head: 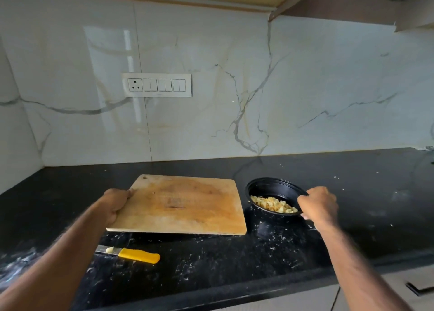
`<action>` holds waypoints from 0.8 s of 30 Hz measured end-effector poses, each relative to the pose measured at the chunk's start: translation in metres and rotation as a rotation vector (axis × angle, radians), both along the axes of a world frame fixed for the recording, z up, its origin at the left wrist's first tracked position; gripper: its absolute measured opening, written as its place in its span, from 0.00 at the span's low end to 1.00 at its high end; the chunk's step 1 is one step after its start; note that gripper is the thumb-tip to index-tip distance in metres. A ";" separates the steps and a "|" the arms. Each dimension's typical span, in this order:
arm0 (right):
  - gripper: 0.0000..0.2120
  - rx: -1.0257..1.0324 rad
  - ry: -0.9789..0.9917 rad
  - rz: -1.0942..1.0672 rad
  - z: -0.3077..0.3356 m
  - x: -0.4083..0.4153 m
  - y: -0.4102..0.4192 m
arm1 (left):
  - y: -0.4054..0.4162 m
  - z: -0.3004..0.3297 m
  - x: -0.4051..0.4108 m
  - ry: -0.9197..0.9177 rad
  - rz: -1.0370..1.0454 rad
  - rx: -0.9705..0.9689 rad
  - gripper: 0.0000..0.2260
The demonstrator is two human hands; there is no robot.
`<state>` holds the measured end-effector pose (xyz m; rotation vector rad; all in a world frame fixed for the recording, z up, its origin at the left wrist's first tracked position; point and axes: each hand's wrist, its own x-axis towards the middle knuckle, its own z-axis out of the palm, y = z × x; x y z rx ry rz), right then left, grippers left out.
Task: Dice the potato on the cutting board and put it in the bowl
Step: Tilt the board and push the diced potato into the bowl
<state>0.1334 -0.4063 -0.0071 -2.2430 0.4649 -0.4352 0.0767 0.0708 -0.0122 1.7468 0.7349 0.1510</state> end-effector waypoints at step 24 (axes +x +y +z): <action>0.10 -0.441 -0.590 1.087 -0.026 -0.132 0.237 | 0.036 -0.020 -0.075 -0.152 0.103 0.739 0.17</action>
